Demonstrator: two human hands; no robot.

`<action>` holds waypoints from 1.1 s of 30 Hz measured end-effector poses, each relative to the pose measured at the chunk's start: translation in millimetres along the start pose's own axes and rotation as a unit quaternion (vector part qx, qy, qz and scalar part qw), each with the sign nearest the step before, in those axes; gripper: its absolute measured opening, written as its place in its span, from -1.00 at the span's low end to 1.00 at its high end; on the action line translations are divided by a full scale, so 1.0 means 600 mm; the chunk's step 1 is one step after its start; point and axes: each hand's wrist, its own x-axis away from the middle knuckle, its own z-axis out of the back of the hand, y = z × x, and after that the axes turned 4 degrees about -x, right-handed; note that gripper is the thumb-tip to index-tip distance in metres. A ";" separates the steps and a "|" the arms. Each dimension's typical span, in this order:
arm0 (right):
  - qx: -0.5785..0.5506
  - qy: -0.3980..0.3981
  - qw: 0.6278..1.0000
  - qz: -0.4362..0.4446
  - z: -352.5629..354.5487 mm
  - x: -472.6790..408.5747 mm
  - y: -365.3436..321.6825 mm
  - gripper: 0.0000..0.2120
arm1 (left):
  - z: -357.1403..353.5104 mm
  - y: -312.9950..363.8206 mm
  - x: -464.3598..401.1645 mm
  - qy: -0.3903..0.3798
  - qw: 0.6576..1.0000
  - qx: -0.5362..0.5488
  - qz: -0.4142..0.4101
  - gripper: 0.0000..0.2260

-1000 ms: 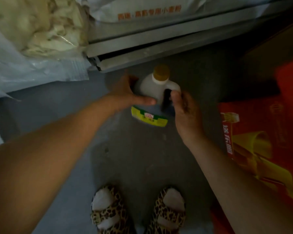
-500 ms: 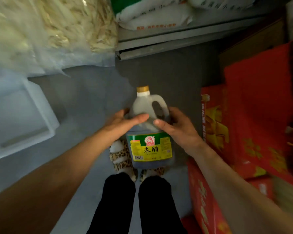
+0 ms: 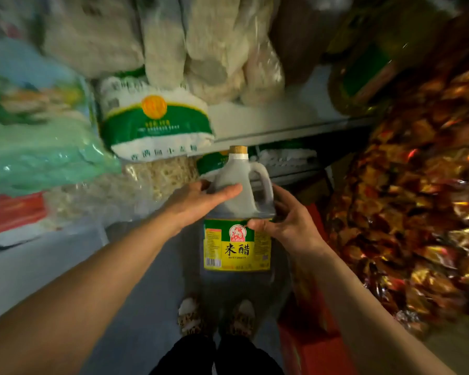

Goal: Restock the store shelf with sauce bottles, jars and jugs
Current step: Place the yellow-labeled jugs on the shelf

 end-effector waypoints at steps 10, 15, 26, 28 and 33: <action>0.000 0.059 0.978 0.199 0.065 0.081 -0.407 -0.38 | 0.151 0.404 0.177 0.059 0.973 -0.074 -0.210 -0.17; 0.014 0.083 0.951 0.296 0.166 0.087 -0.564 -0.47 | 0.173 0.593 0.202 0.049 0.954 -0.092 -0.283 -0.13; 0.061 0.093 0.901 0.419 0.491 0.009 -0.824 -0.41 | 0.091 1.002 0.159 0.113 0.885 -0.164 -0.421 -0.27; 0.064 0.106 0.899 0.420 0.554 -0.024 -0.842 -0.26 | 0.063 1.064 0.134 0.154 0.863 -0.222 -0.426 -0.32; 0.037 0.081 0.904 0.418 0.683 -0.113 -0.851 -0.22 | -0.003 1.171 0.050 0.221 0.821 -0.337 -0.406 -0.28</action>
